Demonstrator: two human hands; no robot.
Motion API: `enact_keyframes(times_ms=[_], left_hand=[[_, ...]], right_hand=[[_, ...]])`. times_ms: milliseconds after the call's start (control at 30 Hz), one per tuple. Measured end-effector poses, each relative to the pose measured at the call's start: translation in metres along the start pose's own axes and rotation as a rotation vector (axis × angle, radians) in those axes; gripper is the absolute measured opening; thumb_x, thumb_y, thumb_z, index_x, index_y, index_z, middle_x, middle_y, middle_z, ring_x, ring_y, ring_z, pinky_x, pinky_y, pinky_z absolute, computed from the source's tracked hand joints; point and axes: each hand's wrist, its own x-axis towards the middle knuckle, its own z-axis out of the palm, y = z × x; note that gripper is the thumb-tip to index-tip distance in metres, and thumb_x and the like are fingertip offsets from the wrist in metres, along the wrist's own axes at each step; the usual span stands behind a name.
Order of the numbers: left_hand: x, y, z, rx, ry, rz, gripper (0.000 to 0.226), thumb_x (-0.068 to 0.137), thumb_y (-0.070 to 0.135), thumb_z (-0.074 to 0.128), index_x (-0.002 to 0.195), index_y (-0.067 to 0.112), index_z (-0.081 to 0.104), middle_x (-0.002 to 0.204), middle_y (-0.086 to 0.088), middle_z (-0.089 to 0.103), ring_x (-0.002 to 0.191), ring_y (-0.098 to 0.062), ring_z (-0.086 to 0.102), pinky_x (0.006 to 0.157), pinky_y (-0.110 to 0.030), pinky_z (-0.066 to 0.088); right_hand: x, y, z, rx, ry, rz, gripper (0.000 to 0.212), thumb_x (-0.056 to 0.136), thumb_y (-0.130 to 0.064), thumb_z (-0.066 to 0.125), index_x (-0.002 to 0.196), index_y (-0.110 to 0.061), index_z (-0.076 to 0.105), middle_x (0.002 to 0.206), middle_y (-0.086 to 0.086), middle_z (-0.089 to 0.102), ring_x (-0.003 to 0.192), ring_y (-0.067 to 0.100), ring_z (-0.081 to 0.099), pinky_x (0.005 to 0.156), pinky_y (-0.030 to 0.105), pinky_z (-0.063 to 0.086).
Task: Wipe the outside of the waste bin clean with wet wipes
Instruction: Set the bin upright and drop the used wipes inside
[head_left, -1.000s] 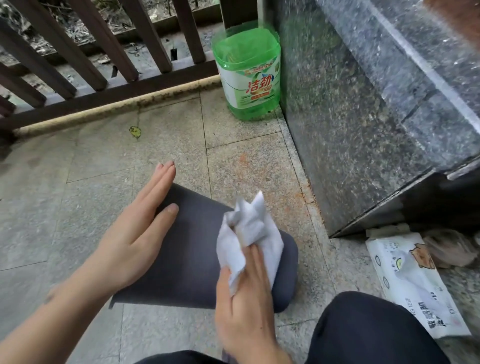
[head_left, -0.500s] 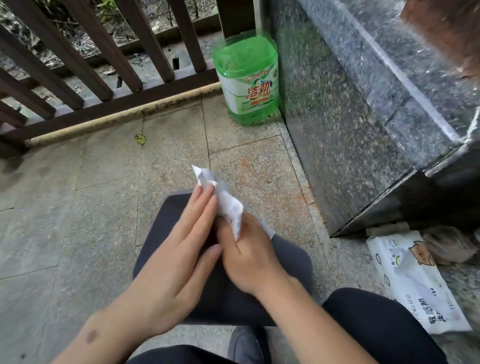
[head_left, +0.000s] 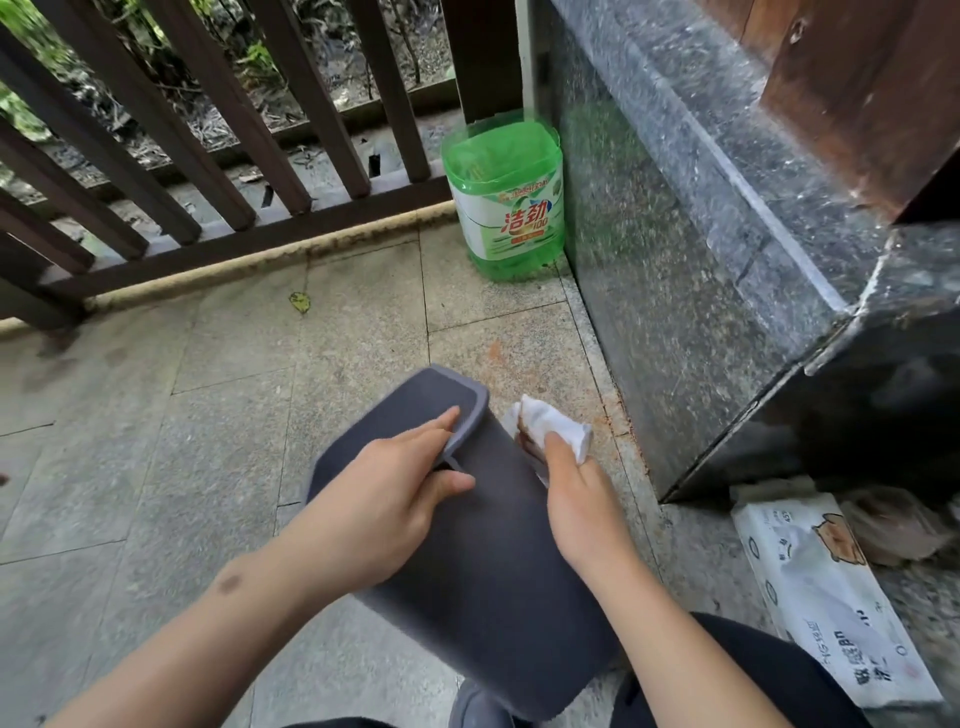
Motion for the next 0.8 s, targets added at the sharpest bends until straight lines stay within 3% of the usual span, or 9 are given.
enact_keyframes(times_ms=[33,67,100,167,300,433,567,667,800], left_hand=[[0.004,0.003,-0.003,0.023,-0.022,0.002,0.019,0.097,0.028,0.060,0.103,0.011,0.064,0.112,0.006,0.072,0.106,-0.012,0.065,0.086,-0.029,0.047],[0.008,0.004,-0.006,0.057,-0.027,0.005,0.021,0.097,0.029,0.061,0.088,0.010,0.059,0.082,0.005,0.068,0.080,-0.015,0.063,0.070,-0.033,0.044],[0.012,0.004,-0.010,0.090,-0.035,0.000,0.028,0.097,0.029,0.062,0.079,0.009,0.052,0.067,0.002,0.059,0.066,-0.019,0.056,0.062,-0.036,0.040],[0.020,0.001,-0.016,0.158,-0.034,0.002,0.034,0.096,0.030,0.062,0.074,0.009,0.046,0.062,-0.004,0.055,0.061,-0.025,0.051,0.060,-0.042,0.040],[0.043,-0.005,-0.014,0.294,-0.006,0.082,0.020,0.097,0.029,0.061,0.092,0.010,0.059,0.087,-0.005,0.071,0.087,-0.031,0.064,0.072,-0.042,0.044],[0.066,-0.019,-0.003,0.431,0.053,0.230,0.023,0.097,0.021,0.062,0.116,0.008,0.061,0.117,-0.004,0.071,0.108,-0.029,0.067,0.079,-0.036,0.053],[0.093,-0.042,0.016,0.537,0.032,0.354,0.021,0.097,0.013,0.058,0.114,0.003,0.064,0.146,-0.010,0.055,0.143,-0.019,0.042,0.097,-0.039,0.054],[0.110,-0.049,0.038,0.512,0.081,0.314,0.019,0.097,0.011,0.058,0.113,0.002,0.064,0.149,-0.012,0.051,0.146,-0.020,0.036,0.098,-0.041,0.054],[0.117,-0.040,0.062,0.480,0.128,0.323,0.017,0.090,0.010,0.070,0.103,-0.001,0.067,0.139,-0.019,0.060,0.134,-0.029,0.053,0.085,-0.043,0.060]], right_hand=[[-0.002,-0.005,-0.005,0.030,0.045,-0.023,0.047,0.102,-0.041,0.035,0.094,-0.007,0.066,0.086,0.014,0.070,0.080,0.023,0.063,0.071,0.037,0.048],[-0.004,-0.009,-0.011,0.051,0.086,-0.042,0.047,0.101,-0.041,0.035,0.090,-0.004,0.063,0.077,0.011,0.066,0.070,0.020,0.059,0.065,0.036,0.044],[-0.007,-0.013,-0.017,0.065,0.120,-0.060,0.047,0.100,-0.041,0.036,0.084,-0.003,0.059,0.066,0.008,0.059,0.060,0.015,0.052,0.060,0.035,0.040],[-0.011,-0.018,-0.027,0.076,0.169,-0.099,0.045,0.102,-0.037,0.036,0.068,-0.010,0.047,0.051,0.000,0.046,0.047,0.006,0.041,0.054,0.035,0.034],[-0.014,-0.024,-0.037,0.079,0.244,-0.196,0.044,0.105,-0.030,0.036,0.060,-0.027,0.037,0.042,-0.014,0.043,0.042,0.003,0.040,0.047,0.025,0.030],[-0.015,-0.019,-0.047,0.030,0.263,-0.249,0.047,0.106,-0.031,0.036,0.059,-0.032,0.035,0.043,-0.016,0.043,0.044,0.003,0.041,0.049,0.025,0.031],[-0.016,-0.011,-0.058,0.018,0.273,-0.271,0.051,0.106,-0.033,0.036,0.058,-0.037,0.050,0.043,-0.014,0.043,0.043,0.002,0.041,0.047,0.017,0.033],[-0.015,-0.007,-0.061,0.036,0.294,-0.244,0.027,0.105,-0.039,0.035,0.081,-0.037,0.048,0.053,-0.024,0.050,0.053,-0.002,0.047,0.058,0.019,0.039],[-0.017,-0.012,-0.063,-0.023,0.299,-0.217,0.045,0.098,-0.048,0.033,0.057,-0.043,0.051,0.045,-0.014,0.043,0.044,0.002,0.038,0.054,0.036,0.033]])
